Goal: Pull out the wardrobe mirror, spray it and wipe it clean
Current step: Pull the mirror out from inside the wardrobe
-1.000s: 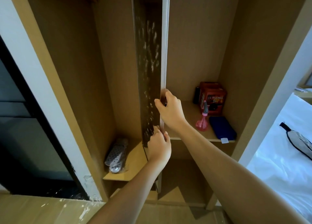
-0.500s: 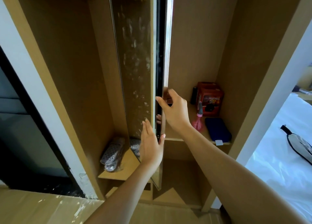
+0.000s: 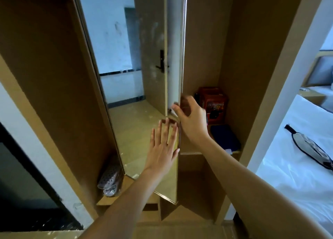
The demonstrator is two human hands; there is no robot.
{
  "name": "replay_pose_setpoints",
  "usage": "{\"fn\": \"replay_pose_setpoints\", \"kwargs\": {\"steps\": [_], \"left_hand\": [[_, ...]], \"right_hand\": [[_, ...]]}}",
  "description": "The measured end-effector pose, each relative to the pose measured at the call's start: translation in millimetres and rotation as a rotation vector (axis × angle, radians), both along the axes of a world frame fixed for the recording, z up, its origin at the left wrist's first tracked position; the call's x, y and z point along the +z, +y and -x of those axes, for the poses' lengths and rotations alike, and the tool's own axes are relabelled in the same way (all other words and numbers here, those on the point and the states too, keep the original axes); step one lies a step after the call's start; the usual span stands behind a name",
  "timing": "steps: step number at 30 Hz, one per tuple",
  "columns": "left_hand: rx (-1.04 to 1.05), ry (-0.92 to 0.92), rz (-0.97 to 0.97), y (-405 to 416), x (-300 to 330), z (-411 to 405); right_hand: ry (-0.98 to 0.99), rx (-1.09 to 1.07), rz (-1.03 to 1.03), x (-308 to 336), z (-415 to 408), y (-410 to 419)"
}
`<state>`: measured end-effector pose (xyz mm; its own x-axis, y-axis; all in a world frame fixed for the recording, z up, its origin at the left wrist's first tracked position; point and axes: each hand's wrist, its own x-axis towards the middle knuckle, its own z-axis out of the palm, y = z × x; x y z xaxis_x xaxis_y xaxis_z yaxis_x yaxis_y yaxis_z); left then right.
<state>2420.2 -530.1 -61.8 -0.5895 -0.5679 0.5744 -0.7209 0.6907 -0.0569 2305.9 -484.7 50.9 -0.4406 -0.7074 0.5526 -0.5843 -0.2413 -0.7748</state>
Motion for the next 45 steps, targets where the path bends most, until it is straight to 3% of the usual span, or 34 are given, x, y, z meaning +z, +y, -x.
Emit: {"fn": "replay_pose_setpoints", "kwargs": {"steps": [11,29,45], "left_hand": [[0.012,-0.01,-0.001,-14.5,-1.6,29.6],[0.214,0.021,-0.058,-28.2,1.7,82.4],[0.241,0.026,-0.045,-32.3,0.4,87.2]], "right_hand": [[-0.03,-0.125,0.042,-5.1,24.9,-24.9],[-0.075,0.119,0.011,-3.8,78.2,-68.6],[-0.07,0.174,0.032,-7.2,85.0,-77.8]]}}
